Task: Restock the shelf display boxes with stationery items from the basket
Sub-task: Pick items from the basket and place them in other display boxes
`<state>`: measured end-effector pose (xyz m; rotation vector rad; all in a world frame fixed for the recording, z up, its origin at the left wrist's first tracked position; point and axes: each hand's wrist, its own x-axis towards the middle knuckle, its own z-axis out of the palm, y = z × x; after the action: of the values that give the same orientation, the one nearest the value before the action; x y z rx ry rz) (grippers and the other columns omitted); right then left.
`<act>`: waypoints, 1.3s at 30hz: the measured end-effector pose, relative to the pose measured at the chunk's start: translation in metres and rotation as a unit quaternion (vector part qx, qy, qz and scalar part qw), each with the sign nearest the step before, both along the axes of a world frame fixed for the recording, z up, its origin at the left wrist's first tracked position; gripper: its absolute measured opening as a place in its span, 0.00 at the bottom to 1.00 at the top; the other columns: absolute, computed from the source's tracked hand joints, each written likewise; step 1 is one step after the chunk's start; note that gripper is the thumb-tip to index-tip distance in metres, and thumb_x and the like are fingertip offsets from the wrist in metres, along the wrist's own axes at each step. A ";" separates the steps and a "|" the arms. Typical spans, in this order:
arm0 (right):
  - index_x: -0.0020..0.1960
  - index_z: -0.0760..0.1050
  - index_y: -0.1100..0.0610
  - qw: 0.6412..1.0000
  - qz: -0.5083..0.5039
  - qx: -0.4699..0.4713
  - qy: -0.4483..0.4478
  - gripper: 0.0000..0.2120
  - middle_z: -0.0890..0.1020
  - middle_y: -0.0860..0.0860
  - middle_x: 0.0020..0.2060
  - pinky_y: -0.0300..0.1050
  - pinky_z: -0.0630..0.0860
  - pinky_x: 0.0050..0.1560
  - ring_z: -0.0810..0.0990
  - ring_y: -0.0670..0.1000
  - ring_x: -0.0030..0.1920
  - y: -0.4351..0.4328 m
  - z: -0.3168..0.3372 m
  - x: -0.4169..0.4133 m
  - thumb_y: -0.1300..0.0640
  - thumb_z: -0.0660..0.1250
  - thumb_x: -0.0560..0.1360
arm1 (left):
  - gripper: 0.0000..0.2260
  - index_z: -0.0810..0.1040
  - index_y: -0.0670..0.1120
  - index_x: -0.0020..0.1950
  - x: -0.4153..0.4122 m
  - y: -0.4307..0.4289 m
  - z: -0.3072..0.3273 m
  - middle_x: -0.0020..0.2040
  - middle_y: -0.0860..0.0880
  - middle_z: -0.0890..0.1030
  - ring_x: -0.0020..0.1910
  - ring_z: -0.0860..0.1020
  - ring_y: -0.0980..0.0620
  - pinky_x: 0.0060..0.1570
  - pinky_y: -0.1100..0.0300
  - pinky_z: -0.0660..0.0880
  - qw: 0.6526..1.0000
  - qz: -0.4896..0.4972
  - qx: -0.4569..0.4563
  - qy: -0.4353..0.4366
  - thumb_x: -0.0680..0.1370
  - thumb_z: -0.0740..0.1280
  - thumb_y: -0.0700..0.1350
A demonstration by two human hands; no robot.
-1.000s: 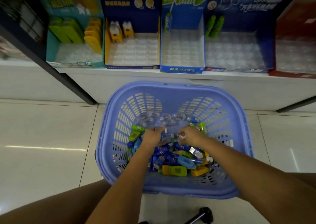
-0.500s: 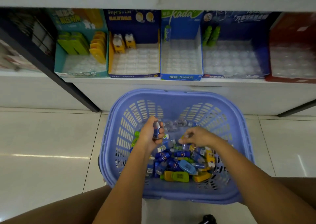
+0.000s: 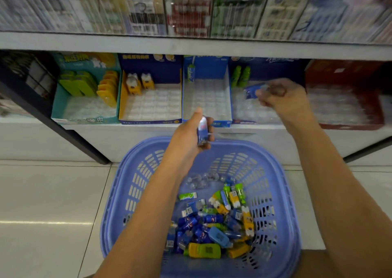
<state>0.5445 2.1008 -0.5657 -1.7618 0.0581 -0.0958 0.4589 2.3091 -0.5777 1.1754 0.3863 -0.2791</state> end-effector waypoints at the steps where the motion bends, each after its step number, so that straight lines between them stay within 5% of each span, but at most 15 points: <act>1: 0.43 0.74 0.56 0.999 -0.014 -0.027 -0.013 0.09 0.79 0.43 0.28 0.33 0.78 0.38 0.78 0.39 0.31 -0.007 0.002 0.012 0.68 0.70 0.71 | 0.17 0.78 0.46 0.43 0.005 -0.005 0.004 0.33 0.51 0.78 0.29 0.75 0.55 0.29 0.63 0.72 1.000 -0.007 0.025 -0.013 0.82 0.56 0.53; 3: 0.49 0.78 0.61 0.994 -0.026 -0.098 -0.028 0.06 0.82 0.51 0.42 0.30 0.76 0.46 0.80 0.44 0.43 -0.013 0.007 0.034 0.66 0.69 0.73 | 0.16 0.79 0.46 0.46 0.013 -0.013 0.010 0.38 0.50 0.78 0.35 0.76 0.54 0.35 0.61 0.75 0.998 -0.016 0.056 -0.029 0.82 0.56 0.52; 5: 0.53 0.78 0.65 0.990 -0.031 -0.131 -0.038 0.09 0.81 0.55 0.50 0.19 0.69 0.43 0.78 0.49 0.51 -0.011 0.013 0.051 0.65 0.68 0.73 | 0.15 0.79 0.45 0.47 0.021 -0.016 0.013 0.40 0.49 0.78 0.36 0.75 0.53 0.37 0.60 0.76 0.999 -0.009 0.047 -0.017 0.82 0.56 0.49; 11: 0.54 0.76 0.64 0.982 -0.021 -0.175 -0.063 0.10 0.80 0.57 0.51 0.24 0.64 0.42 0.76 0.54 0.56 0.022 0.012 0.072 0.60 0.68 0.75 | 0.11 0.80 0.50 0.51 0.034 -0.007 0.011 0.40 0.51 0.80 0.38 0.78 0.54 0.38 0.60 0.77 0.997 -0.001 0.070 -0.024 0.82 0.58 0.45; 15: 0.60 0.71 0.72 0.980 -0.051 -0.181 -0.067 0.13 0.78 0.63 0.57 0.30 0.71 0.52 0.75 0.59 0.58 0.006 0.012 0.077 0.66 0.61 0.78 | 0.14 0.80 0.48 0.37 0.043 -0.014 0.015 0.29 0.50 0.77 0.29 0.73 0.51 0.27 0.60 0.70 0.997 0.021 0.071 0.036 0.79 0.58 0.44; 18: 0.59 0.72 0.71 0.971 -0.070 -0.217 -0.067 0.12 0.78 0.62 0.54 0.21 0.68 0.46 0.76 0.57 0.54 -0.015 0.009 0.078 0.66 0.61 0.78 | 0.13 0.77 0.48 0.37 0.048 -0.026 0.016 0.27 0.50 0.74 0.25 0.70 0.52 0.23 0.62 0.67 0.991 0.001 0.126 0.050 0.79 0.57 0.45; 20: 0.58 0.74 0.67 0.968 -0.043 -0.240 -0.062 0.11 0.79 0.61 0.56 0.25 0.64 0.49 0.76 0.56 0.57 -0.030 0.007 0.078 0.64 0.63 0.77 | 0.13 0.76 0.47 0.37 0.049 -0.035 0.016 0.27 0.50 0.73 0.23 0.69 0.53 0.22 0.62 0.65 0.988 -0.015 0.149 0.033 0.79 0.57 0.45; 26: 0.60 0.74 0.66 0.953 -0.005 -0.301 -0.037 0.13 0.78 0.62 0.57 0.19 0.65 0.51 0.75 0.57 0.60 -0.074 0.013 0.066 0.60 0.63 0.78 | 0.11 0.72 0.46 0.32 0.048 -0.073 0.019 0.23 0.51 0.69 0.19 0.62 0.54 0.21 0.64 0.56 0.995 -0.023 0.096 0.023 0.74 0.57 0.47; 31: 0.61 0.73 0.66 0.938 -0.030 -0.346 0.002 0.14 0.77 0.62 0.59 0.38 0.68 0.57 0.74 0.60 0.61 -0.108 0.019 0.061 0.61 0.63 0.78 | 0.12 0.71 0.46 0.31 0.048 -0.100 0.023 0.22 0.51 0.67 0.20 0.61 0.53 0.22 0.64 0.55 0.994 -0.045 0.094 0.027 0.73 0.57 0.47; 35: 0.65 0.70 0.62 0.961 -0.071 -0.266 0.033 0.18 0.74 0.59 0.64 0.46 0.66 0.67 0.71 0.59 0.65 -0.122 0.029 0.065 0.56 0.64 0.78 | 0.11 0.70 0.46 0.31 0.048 -0.113 0.023 0.23 0.50 0.66 0.20 0.59 0.53 0.23 0.64 0.54 0.993 -0.067 0.097 0.031 0.73 0.57 0.46; 39: 0.66 0.71 0.61 0.987 -0.089 -0.119 0.065 0.19 0.74 0.58 0.65 0.51 0.70 0.67 0.73 0.57 0.64 -0.129 0.027 0.060 0.60 0.67 0.76 | 0.11 0.70 0.46 0.31 0.046 -0.116 0.026 0.23 0.50 0.66 0.20 0.59 0.54 0.24 0.65 0.53 0.994 -0.057 0.092 0.034 0.73 0.56 0.46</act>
<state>0.6043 1.9716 -0.5387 -1.9981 0.3098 -0.1203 0.5047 2.1930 -0.5520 1.3748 0.4124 -0.3890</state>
